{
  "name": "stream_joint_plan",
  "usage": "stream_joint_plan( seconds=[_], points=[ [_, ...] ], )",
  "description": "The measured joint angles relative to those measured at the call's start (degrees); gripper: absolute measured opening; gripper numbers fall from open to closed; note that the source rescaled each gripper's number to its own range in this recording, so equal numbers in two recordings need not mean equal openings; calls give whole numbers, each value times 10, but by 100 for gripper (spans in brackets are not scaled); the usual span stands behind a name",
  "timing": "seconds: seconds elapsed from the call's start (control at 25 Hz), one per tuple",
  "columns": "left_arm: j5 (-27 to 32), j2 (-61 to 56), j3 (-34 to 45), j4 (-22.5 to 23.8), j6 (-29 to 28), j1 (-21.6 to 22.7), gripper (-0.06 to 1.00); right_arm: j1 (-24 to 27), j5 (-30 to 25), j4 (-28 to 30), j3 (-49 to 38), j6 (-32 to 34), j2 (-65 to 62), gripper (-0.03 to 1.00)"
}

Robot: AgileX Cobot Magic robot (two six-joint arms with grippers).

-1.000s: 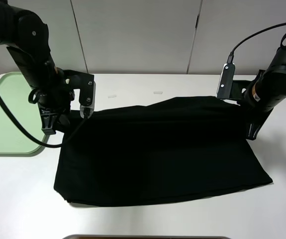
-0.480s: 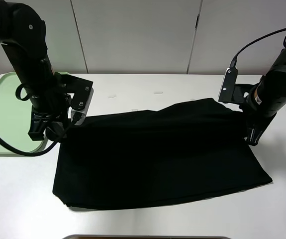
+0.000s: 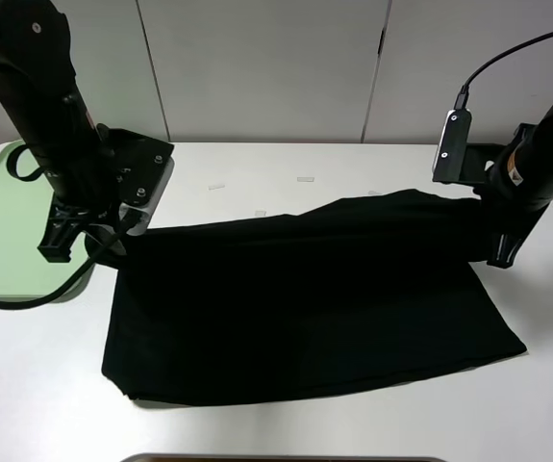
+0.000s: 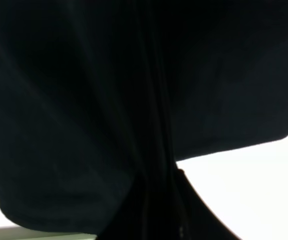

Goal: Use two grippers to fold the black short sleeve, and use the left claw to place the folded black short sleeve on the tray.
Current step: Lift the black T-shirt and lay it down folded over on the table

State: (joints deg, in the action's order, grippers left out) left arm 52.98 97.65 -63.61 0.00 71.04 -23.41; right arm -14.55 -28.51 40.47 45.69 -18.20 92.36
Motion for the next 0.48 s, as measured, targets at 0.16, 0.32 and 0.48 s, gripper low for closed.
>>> stream_joint_plan(
  seconds=[0.16,0.32,0.48],
  points=[
    [12,-1,-1,-13,5,0,1,0,-4,-17,-2,-2,-5,0],
    [23,-1,2,-23,7,1,1,0,-9,-58,-34,-40,-7,0],
    [37,-1,14,-54,26,1,1,0,-14,-87,-53,-92,-7,0]
  ],
)
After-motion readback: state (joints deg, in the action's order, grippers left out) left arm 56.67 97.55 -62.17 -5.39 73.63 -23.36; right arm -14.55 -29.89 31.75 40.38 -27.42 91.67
